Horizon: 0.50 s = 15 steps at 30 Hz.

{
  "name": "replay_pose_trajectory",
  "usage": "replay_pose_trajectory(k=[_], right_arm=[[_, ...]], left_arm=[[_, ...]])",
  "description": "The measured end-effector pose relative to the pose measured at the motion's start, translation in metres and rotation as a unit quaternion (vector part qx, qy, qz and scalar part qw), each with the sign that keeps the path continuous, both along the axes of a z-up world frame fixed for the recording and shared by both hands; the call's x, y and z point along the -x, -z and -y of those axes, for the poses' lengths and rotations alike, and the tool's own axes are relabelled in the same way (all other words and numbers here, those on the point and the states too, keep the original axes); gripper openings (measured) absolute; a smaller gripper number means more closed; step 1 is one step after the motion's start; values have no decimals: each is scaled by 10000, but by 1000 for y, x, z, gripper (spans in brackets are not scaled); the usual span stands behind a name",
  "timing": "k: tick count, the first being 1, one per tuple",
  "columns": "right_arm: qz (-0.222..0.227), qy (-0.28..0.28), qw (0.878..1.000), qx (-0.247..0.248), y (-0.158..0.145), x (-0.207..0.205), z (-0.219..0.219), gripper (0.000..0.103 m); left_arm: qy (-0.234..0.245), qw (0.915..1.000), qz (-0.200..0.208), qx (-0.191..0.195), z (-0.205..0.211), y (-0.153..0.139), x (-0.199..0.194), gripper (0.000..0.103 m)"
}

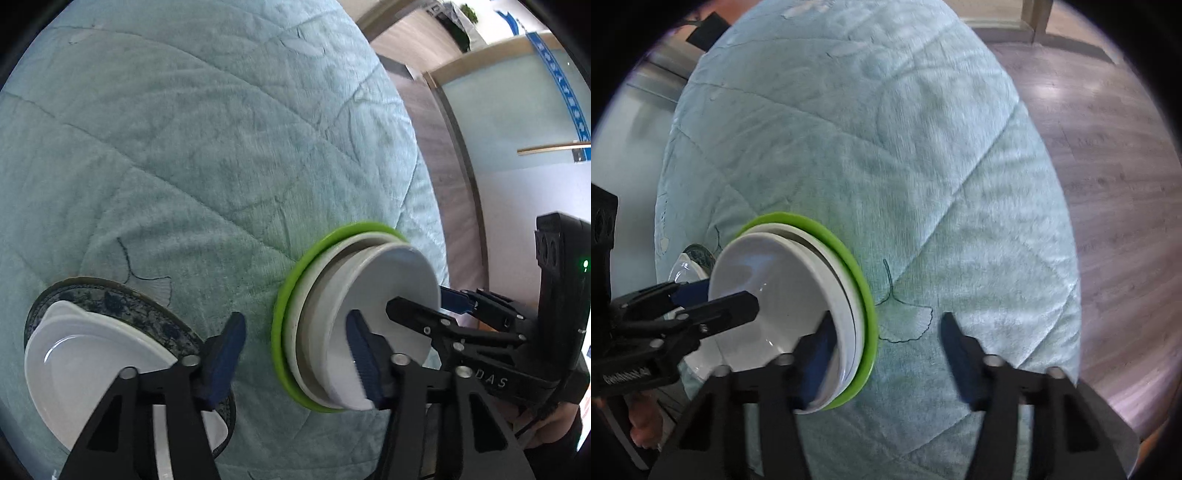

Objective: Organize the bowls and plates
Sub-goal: 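Close the left gripper on the rim of the green bowl stack, then lift the green bowl stack and carry it over the patterned plate stack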

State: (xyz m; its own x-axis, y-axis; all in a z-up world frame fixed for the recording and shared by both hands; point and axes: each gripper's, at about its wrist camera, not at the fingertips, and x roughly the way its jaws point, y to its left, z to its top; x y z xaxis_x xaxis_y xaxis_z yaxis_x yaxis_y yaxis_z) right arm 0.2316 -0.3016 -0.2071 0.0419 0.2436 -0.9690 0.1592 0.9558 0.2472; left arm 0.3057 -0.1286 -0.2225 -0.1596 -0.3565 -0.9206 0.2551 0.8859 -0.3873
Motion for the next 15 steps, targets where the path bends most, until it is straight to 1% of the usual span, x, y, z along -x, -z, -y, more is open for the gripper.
replay_pose_trajectory(k=[1, 3, 7, 9, 10, 11, 13, 15], right_arm=[[-36, 21, 10000, -6, 2, 1, 0, 48], [-88, 84, 9999, -70, 6, 3, 0, 47], [-61, 146, 9997, -204, 6, 7, 1, 42], [-45, 126, 9996, -257, 6, 6, 0, 36], [-41, 112, 9995, -277, 6, 5, 0, 32], [-22, 89, 9995, -314, 5, 3, -1, 25], [0, 27, 9993, -363, 4, 1, -7, 18], [-5, -23, 9996, -274, 3, -3, -14, 18]], left_arm=[[3, 10000, -52, 0, 1, 3, 0, 42], [-44, 9999, -122, 25, 2, 5, 0, 37], [-70, 9998, -164, 48, 0, 9, 0, 28], [-81, 9998, -160, 63, 0, 9, 0, 28], [-71, 9998, -147, 60, 0, 9, 0, 28], [-55, 9999, -141, 52, 1, 10, 1, 28], [-24, 10000, -58, -16, 3, 8, 2, 26], [-16, 10000, -10, -75, 4, 7, 4, 24]])
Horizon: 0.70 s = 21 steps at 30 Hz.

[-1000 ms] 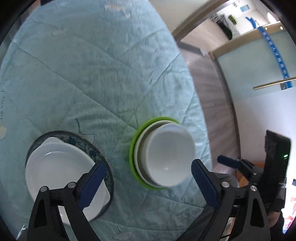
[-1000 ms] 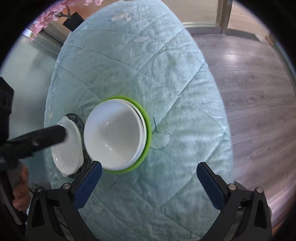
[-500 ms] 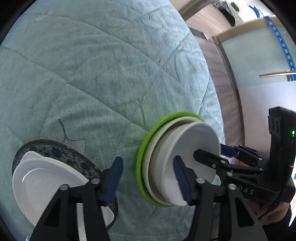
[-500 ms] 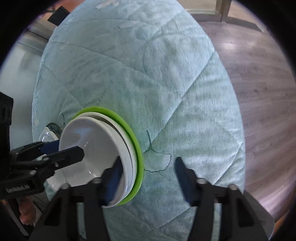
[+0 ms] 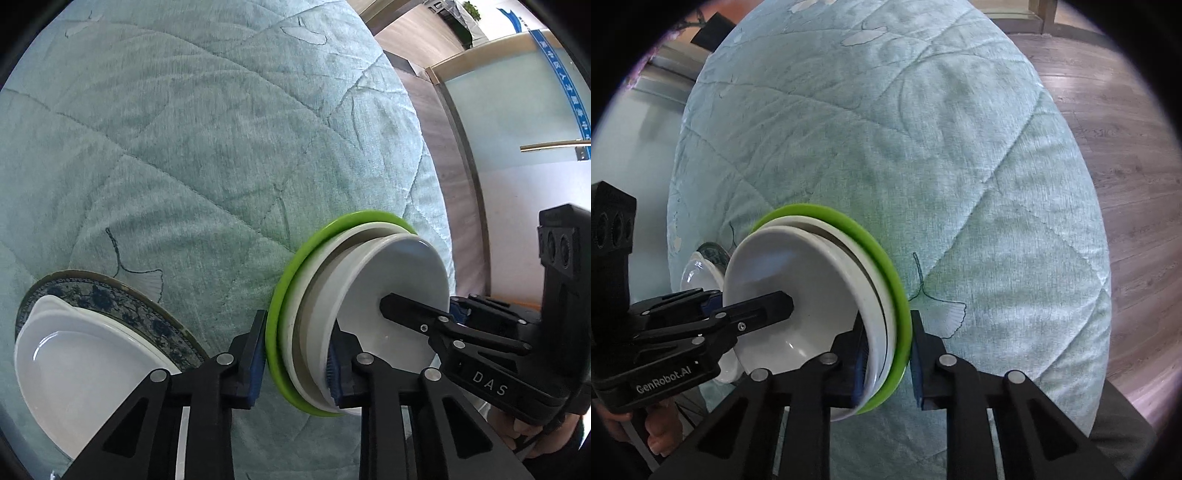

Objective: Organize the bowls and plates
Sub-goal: 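Lift the green bowl stack and carry it over the patterned plate stack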

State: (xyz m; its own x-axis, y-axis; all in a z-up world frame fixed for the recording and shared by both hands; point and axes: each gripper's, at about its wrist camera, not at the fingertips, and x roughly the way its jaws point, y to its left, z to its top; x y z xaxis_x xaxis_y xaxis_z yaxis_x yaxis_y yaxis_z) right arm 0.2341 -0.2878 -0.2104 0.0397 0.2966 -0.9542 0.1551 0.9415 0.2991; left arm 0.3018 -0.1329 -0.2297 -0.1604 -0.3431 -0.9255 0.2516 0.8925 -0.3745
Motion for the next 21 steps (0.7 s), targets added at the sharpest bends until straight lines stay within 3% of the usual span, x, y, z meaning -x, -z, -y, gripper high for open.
replay_pose_trajectory(k=[9, 21], right_arm=[[-15, 131, 9999, 86, -5, 3, -8, 18], [841, 160, 9962, 175, -105, 41, -22, 17]], left_arm=[[-79, 9998, 106, -168, 2, -10, 10, 20], [-81, 9959, 896, -107, -23, -123, 49, 19]])
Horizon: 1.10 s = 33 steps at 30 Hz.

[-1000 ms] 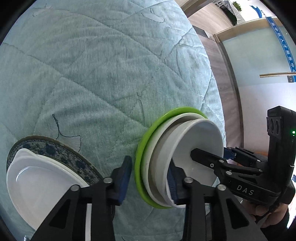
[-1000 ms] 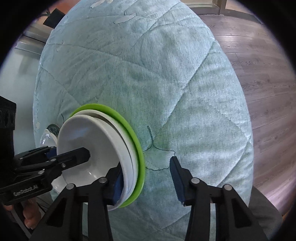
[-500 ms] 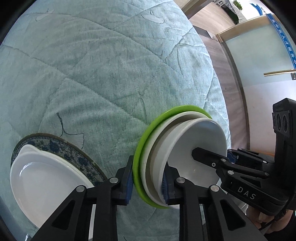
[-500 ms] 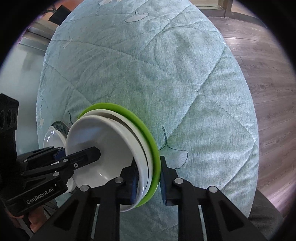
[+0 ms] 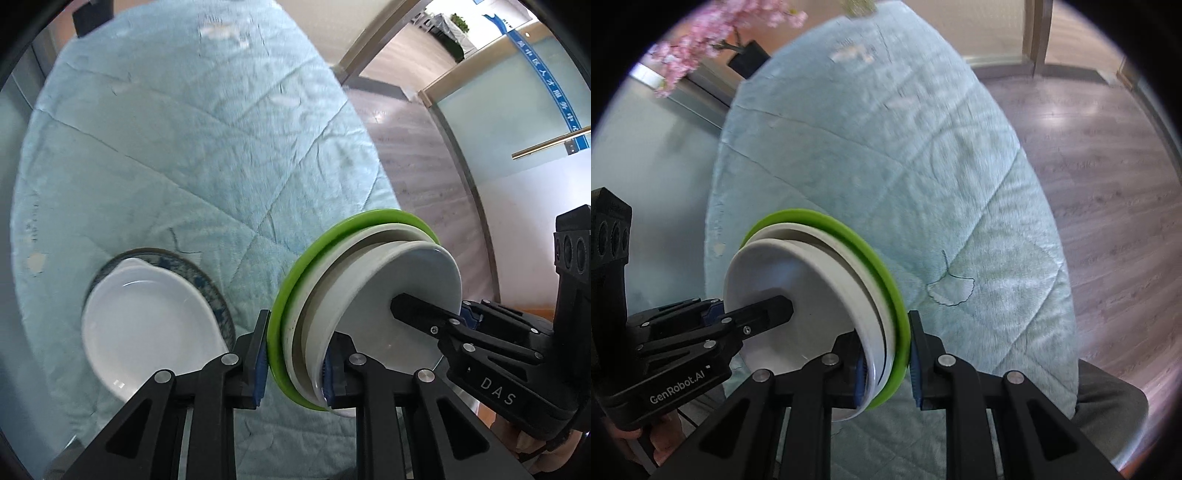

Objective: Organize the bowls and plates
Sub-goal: 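Lift the green bowl stack and carry it over the patterned plate stack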

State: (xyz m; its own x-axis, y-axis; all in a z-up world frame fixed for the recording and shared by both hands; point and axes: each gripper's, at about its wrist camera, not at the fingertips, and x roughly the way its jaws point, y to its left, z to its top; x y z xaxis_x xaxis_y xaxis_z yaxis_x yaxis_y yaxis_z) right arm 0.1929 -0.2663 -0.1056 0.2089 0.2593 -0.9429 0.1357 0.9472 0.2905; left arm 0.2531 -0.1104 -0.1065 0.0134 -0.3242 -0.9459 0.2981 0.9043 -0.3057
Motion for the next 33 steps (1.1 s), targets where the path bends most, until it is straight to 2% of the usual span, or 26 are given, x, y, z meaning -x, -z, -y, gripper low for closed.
replay_pose_trajectory(k=[5, 8, 16, 24, 27, 33], right_arm=[[276, -67, 9996, -59, -38, 14, -11, 17], [353, -203, 9991, -105, -50, 17, -26, 17], [384, -536, 9978, -82, -58, 15, -77, 17], [76, -774, 9967, -220, -35, 8, -131, 17], [-83, -865, 9960, -213, -21, 5, -150, 17], [-380, -985, 9943, -152, 13, -11, -174, 17]], left_arm=[[-55, 9993, 353, 63, -20, -51, 21, 19], [-174, 9987, 473, 30, -35, -67, 28, 19], [-527, 9973, 501, 85, -96, -79, 40, 19], [-982, 9946, 321, 57, -161, -55, 46, 19], [-1129, 9934, 156, 96, -185, -38, 46, 19], [-1280, 9916, -165, 78, -201, 4, 34, 19]])
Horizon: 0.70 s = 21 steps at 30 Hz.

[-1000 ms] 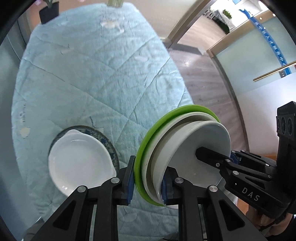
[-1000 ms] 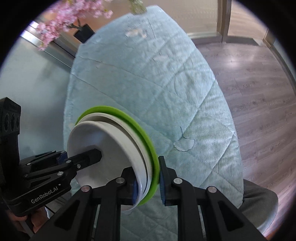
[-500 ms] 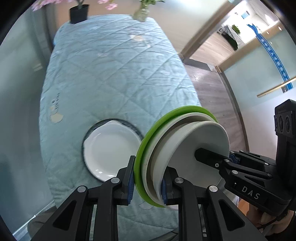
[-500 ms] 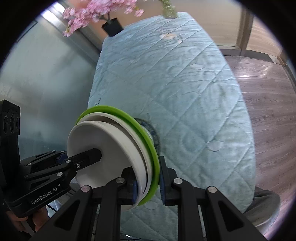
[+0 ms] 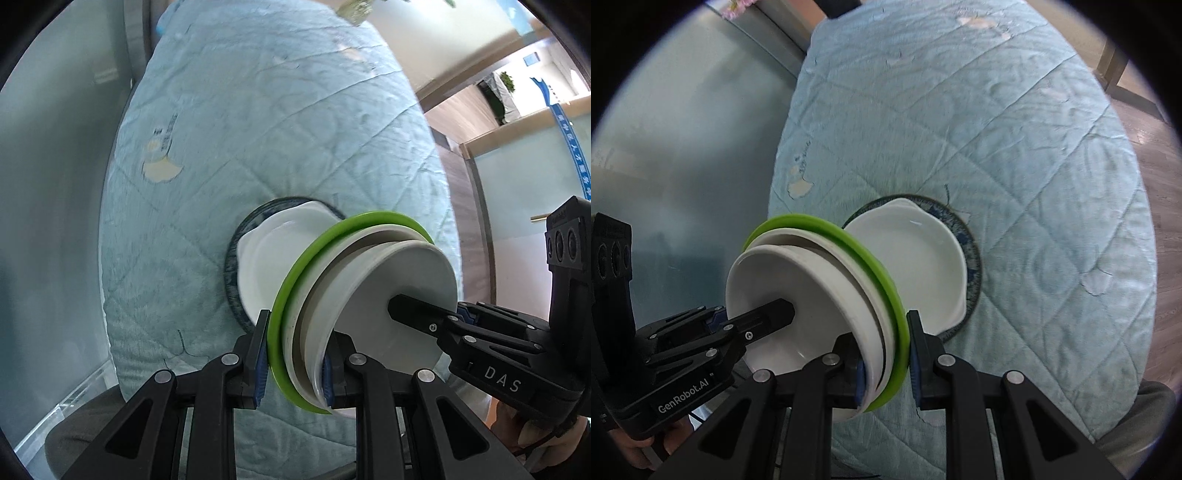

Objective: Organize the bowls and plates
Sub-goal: 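Lift the green bowl stack and carry it over the patterned plate stack, then lower the bowl stack onto the plates and open the left gripper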

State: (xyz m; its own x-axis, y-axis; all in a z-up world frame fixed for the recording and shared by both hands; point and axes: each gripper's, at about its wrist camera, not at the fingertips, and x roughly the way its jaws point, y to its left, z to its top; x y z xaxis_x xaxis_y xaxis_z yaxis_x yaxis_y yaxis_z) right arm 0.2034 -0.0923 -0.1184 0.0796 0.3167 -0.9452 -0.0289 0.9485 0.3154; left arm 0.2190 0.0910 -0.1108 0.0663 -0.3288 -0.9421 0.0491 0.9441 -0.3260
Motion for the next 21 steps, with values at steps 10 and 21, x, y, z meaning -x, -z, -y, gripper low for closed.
replay_pose_trajectory(k=[10, 21], right_arm=[[-644, 33, 9979, 76, 61, -26, -5, 18], [-739, 77, 9971, 171, 79, -39, -3, 19]], left_arm=[[-60, 9985, -546, 71, -5, 66, -20, 19], [-146, 9973, -696, 155, 0, 83, -32, 19]])
